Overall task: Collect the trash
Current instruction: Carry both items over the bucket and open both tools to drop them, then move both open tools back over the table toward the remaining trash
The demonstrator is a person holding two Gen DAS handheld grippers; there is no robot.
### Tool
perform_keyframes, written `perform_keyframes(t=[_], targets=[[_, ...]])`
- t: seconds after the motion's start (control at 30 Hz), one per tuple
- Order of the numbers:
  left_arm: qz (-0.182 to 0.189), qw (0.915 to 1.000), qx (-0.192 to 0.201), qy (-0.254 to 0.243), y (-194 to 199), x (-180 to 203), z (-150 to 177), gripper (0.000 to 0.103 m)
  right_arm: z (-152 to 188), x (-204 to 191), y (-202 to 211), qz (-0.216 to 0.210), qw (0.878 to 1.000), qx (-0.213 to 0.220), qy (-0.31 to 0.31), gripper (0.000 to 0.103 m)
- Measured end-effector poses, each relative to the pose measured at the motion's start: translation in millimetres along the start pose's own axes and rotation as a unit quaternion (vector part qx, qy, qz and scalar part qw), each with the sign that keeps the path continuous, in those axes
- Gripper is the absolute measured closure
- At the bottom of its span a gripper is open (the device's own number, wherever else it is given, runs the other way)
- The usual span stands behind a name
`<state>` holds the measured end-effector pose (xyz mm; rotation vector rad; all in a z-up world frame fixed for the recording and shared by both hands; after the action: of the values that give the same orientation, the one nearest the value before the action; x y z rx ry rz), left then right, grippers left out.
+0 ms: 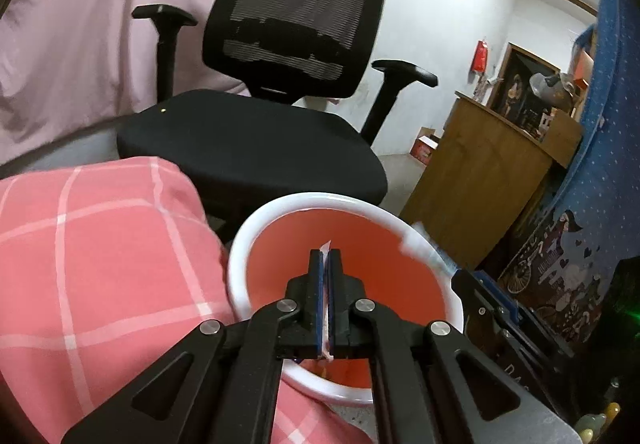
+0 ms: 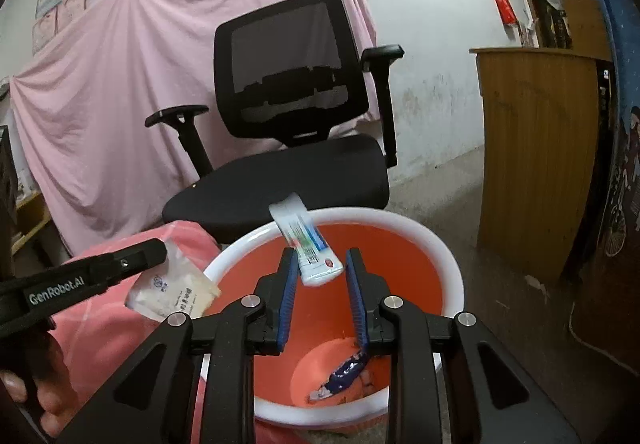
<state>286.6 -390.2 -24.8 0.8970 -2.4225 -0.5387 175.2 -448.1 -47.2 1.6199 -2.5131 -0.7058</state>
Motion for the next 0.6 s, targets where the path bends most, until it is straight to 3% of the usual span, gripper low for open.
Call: perform_keyframes(t=[0.1, 0.17, 0.23, 0.3, 0.4, 0.57, 0.6], targets=[[-0.01, 0.9999, 0.01, 0.003, 11, -9, -2, 0.099, 0, -2, 1, -0.002, 1.0, 0.0, 0.0, 0.067], [-0.012, 0.9998, 0.012, 0.007, 14, -14, -3, 0.09, -1, -4, 2, -0.003, 1.0, 0.002, 0.001, 0.067], [-0.014, 0.9995, 0.02, 0.018, 22, -20, -6, 0.074, -3, -8, 6, -0.006, 1.0, 0.006, 0.003, 0.067], [-0.017, 0.9988, 0.037, 0.028, 35, -27, -10, 0.072, -9, -13, 12, -0.012, 1.0, 0.019, 0.003, 0.066], [-0.033, 0.997, 0.063, 0.031, 59, -36, -16, 0.068, -20, -23, 27, -0.025, 0.999, 0.044, 0.008, 0.056], [-0.076, 0.9885, 0.123, 0.045, 114, -62, -23, 0.04, -35, -51, 53, -0.056, 0.995, 0.079, 0.022, 0.05], [-0.088, 0.9854, 0.137, 0.05, 131, -69, -22, 0.029, -37, -55, 55, -0.059, 0.995, 0.082, 0.024, 0.044]])
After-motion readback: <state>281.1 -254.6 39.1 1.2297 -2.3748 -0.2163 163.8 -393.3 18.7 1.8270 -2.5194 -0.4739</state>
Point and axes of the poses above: each gripper's, at about its wrist camera, not at the fingertips, and y roughly against the way its jaws point, x to its right, z to its underside, the point moved 10 cm from there along -y, roughly the way its jaws point, and after that the axes turned 3 degrees about z, right-handed, at the moved point
